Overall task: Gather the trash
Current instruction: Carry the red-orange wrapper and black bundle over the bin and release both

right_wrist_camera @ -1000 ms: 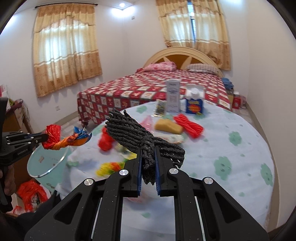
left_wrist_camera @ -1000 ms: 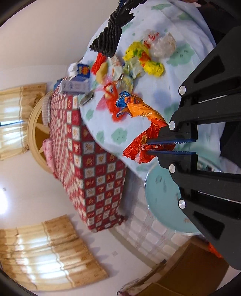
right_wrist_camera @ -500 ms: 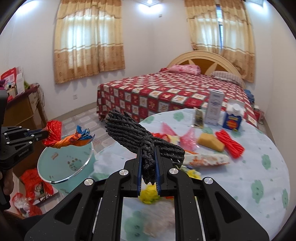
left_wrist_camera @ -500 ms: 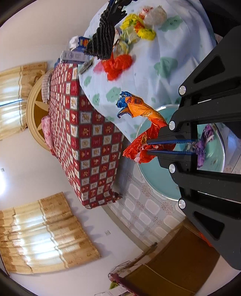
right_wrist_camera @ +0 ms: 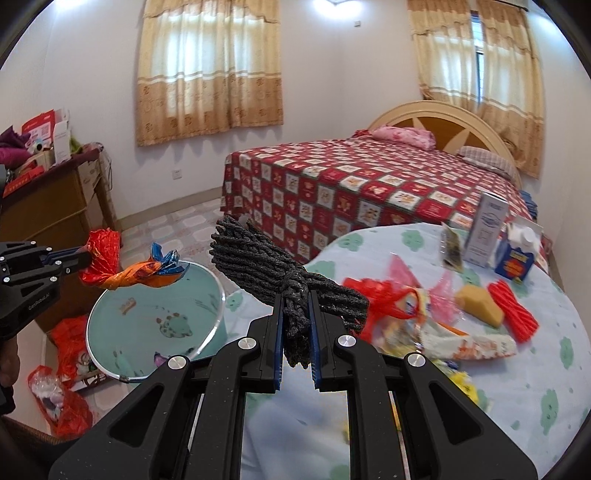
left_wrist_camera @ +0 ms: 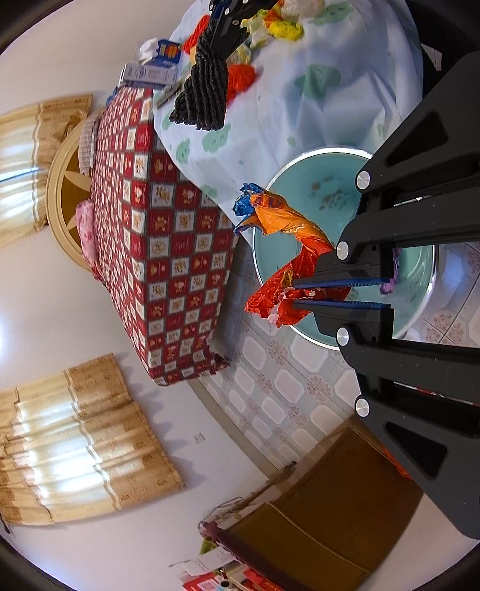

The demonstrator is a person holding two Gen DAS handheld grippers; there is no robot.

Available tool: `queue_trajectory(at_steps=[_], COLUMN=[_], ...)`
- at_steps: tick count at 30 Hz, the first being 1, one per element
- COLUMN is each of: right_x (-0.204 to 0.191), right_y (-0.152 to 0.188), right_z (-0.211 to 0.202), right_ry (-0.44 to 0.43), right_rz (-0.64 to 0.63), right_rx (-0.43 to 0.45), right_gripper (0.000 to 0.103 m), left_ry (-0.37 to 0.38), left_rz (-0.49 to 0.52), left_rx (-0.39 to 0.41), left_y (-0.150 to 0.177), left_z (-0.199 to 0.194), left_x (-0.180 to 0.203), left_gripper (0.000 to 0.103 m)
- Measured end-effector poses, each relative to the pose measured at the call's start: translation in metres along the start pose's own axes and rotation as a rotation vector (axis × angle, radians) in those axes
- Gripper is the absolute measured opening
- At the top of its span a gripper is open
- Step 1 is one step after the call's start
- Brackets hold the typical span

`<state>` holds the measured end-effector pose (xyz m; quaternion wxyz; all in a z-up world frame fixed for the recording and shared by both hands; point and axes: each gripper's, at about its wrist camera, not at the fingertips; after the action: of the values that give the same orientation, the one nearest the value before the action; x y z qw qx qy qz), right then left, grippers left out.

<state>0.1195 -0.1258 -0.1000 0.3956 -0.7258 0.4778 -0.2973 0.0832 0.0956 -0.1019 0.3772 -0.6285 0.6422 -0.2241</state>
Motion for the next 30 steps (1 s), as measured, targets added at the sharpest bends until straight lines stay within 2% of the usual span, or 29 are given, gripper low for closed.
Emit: queue_trajectory(at_steps=[18, 30], right_x=[-0.050, -0.068], right_y=[-0.019, -0.020], right_z=[0.034, 0.041], right_ry=[-0.080, -0.106], right_rz=[-0.084, -0.111], right_rx=[-0.025, -0.038], right_gripper=[0.012, 0.012], left_ry=[-0.119, -0.130], left_rz=[-0.052, -0.079], left_rx=[-0.050, -0.055], left_y=[0.014, 0.013], left_z=[0.012, 0.014], left_x=[-0.043, -0.052], left_gripper=[0.006, 0.006])
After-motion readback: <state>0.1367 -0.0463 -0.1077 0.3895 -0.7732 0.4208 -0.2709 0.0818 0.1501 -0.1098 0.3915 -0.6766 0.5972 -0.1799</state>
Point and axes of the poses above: each gripper's, at about its wrist camera, not at the fingertips, and z roughly the way its jaws point, x to its right, y to its underside, and after that the axes turned 4 degrees about -z, right-handed
